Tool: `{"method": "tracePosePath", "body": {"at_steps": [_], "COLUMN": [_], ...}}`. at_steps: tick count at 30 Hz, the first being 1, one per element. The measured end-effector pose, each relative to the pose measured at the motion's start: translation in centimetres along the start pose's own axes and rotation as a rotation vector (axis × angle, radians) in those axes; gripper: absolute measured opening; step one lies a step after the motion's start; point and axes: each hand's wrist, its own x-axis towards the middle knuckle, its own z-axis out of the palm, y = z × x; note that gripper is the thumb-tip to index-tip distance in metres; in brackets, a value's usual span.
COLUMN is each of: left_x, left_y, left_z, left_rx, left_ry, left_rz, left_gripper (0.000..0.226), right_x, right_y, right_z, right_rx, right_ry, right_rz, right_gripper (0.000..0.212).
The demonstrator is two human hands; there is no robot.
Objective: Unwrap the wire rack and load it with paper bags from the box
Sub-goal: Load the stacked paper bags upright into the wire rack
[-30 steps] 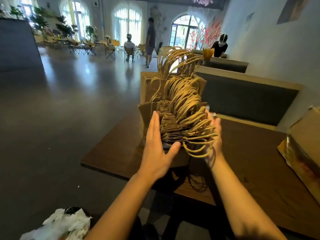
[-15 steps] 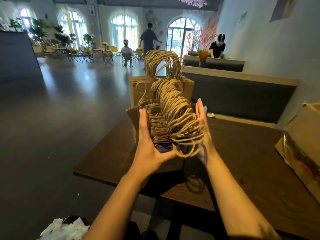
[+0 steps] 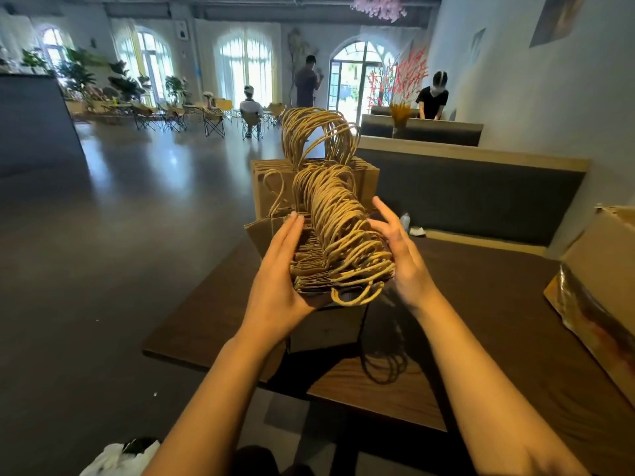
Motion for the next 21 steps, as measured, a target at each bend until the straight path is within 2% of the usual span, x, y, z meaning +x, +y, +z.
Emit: {"method": "tracePosePath", "body": {"at_steps": [5, 8, 11, 13, 14, 16, 18, 21], "left_x": [0.0, 0.3, -0.6, -1.2, -1.4, -1.4, -1.2, -1.1], "left_y": [-0.4, -0.4, 0.1, 0.1, 0.0, -0.3, -0.4, -0.5], "left_z": [0.6, 0.7, 0.9, 1.3, 1.5, 1.7, 1.6, 1.8], "left_rx": [-0.074, -0.161, -0.355, -0.434, -0.456, -0.455, -0.436, -0.428], "left_ry": [0.013, -0.012, -0.076, -0.1, -0.107, -0.114, -0.085, -0.032], "left_rz": [-0.048, -0.133, -0.287, -0.346, -0.34, -0.317, -0.316, -0.304], "left_gripper": [0.113, 0.121, 0.141, 0.143, 0.141, 0.137, 0.141, 0.146], "right_x": [-0.9, -0.2, 0.0, 0.2, 0.3, 0.4, 0.2, -0.7], "right_y": [0.7, 0.5, 1.2, 1.6, 1.6, 1.3, 1.1, 1.1], "right_z": [1.7, 1.8, 2.2, 3.0, 3.2, 3.6, 3.6, 3.1], "right_rx": [0.151, 0.156, 0.254, 0.429, 0.515, 0.579, 0.542, 0.496], "right_ry": [-0.011, 0.01, 0.064, 0.105, 0.116, 0.138, 0.133, 0.044], "right_rz": [-0.005, 0.04, 0.108, 0.197, 0.23, 0.257, 0.259, 0.213], "right_gripper": [0.053, 0.056, 0.074, 0.102, 0.109, 0.093, 0.083, 0.1]}}
